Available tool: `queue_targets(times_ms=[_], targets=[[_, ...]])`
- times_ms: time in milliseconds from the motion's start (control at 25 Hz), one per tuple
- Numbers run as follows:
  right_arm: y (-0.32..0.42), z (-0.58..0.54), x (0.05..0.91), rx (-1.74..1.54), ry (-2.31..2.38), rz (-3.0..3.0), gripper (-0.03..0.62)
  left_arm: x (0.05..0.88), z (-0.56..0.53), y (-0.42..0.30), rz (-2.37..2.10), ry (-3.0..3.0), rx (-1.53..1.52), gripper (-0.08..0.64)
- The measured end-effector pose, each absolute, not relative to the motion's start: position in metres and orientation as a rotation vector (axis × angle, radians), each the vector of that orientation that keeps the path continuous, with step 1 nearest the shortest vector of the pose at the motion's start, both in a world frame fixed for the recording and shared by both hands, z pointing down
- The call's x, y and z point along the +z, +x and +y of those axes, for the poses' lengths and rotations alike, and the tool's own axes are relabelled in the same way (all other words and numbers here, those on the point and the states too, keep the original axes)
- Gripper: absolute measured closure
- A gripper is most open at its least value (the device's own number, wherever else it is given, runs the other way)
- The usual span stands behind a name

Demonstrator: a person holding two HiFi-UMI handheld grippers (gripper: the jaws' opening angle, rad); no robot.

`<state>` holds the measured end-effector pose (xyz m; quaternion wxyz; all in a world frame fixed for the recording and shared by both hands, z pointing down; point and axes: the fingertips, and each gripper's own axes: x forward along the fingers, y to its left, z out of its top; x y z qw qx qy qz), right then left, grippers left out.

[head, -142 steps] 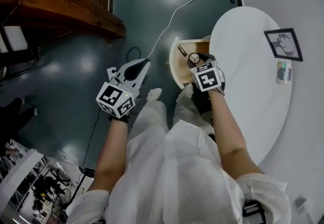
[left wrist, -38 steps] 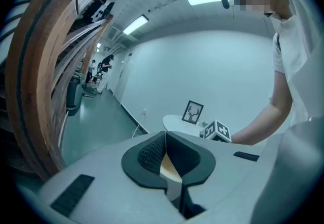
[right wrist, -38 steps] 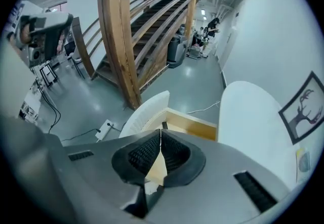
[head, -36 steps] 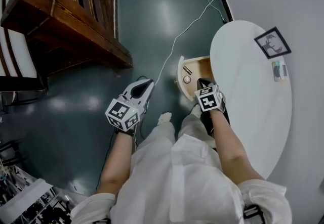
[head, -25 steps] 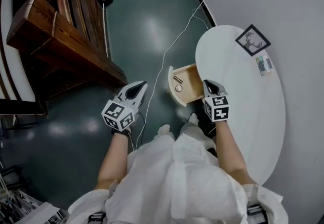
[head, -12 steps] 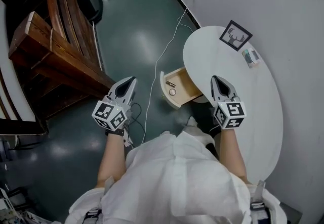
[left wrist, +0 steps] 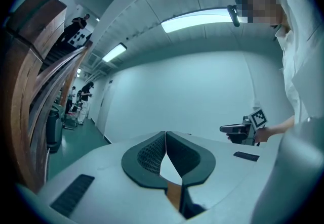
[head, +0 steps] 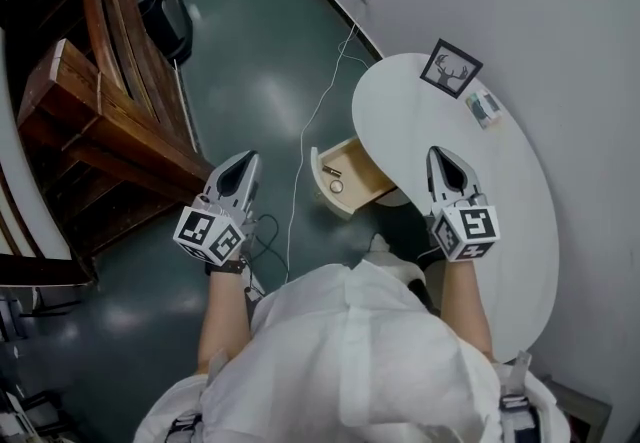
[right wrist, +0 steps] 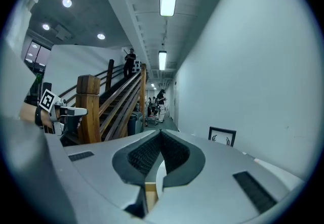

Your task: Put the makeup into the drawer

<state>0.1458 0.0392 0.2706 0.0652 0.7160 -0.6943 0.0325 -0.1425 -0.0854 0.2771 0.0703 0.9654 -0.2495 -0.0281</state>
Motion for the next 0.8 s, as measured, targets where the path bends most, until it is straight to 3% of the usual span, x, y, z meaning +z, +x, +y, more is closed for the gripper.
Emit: queue_targets(times_ms=[800], targets=[[0.136, 0.048, 0.260, 0.063, 2.119, -2.093, 0.583, 0.284, -0.077, -0.172, -0.818, 2.845, -0.129, 0.541]])
